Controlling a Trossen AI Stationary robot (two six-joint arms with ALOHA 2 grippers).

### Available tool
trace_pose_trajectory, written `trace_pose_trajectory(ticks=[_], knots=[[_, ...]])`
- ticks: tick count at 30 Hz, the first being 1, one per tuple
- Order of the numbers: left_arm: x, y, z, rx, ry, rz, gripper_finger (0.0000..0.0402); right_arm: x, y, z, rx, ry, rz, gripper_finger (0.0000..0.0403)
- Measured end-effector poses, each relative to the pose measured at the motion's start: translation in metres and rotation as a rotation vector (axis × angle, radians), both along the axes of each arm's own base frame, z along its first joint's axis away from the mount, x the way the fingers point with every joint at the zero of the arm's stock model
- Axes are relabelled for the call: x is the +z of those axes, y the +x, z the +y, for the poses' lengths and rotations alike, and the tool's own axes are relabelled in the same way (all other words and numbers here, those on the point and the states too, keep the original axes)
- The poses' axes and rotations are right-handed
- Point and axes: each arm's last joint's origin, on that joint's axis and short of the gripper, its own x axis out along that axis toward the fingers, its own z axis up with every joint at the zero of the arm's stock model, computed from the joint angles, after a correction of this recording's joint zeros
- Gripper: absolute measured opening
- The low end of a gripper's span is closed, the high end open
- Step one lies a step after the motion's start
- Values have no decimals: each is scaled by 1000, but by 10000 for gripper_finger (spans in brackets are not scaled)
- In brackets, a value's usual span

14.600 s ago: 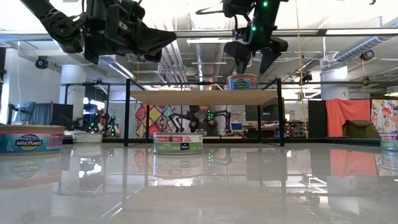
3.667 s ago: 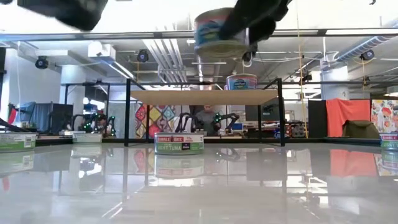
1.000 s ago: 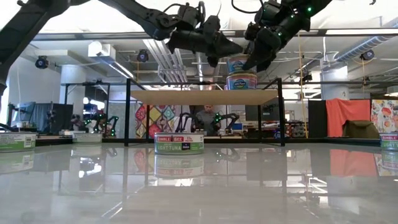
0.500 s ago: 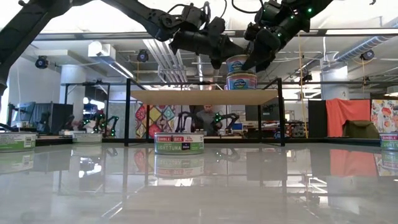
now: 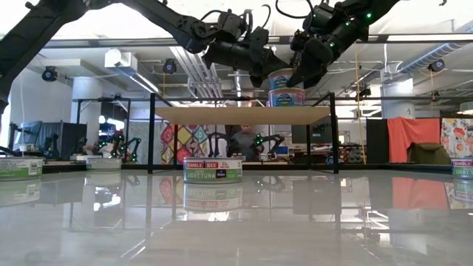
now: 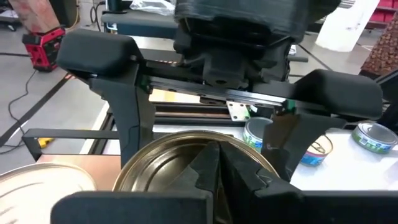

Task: Stack canned seafood by type on shelf
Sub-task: Stack the blue tuna can on top of the blue tuna can on the shelf

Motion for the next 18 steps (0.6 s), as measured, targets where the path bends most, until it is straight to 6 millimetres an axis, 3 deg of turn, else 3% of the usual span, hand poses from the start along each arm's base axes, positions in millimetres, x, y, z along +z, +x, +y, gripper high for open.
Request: trace_pose_trajectory(ticks=[6, 18], knots=[[0, 0, 0, 0, -2, 3, 0, 1, 1, -1, -33, 31, -21, 394], [-3, -1, 0, -7, 4, 28, 0, 2, 1, -1, -31, 26, -27, 399]])
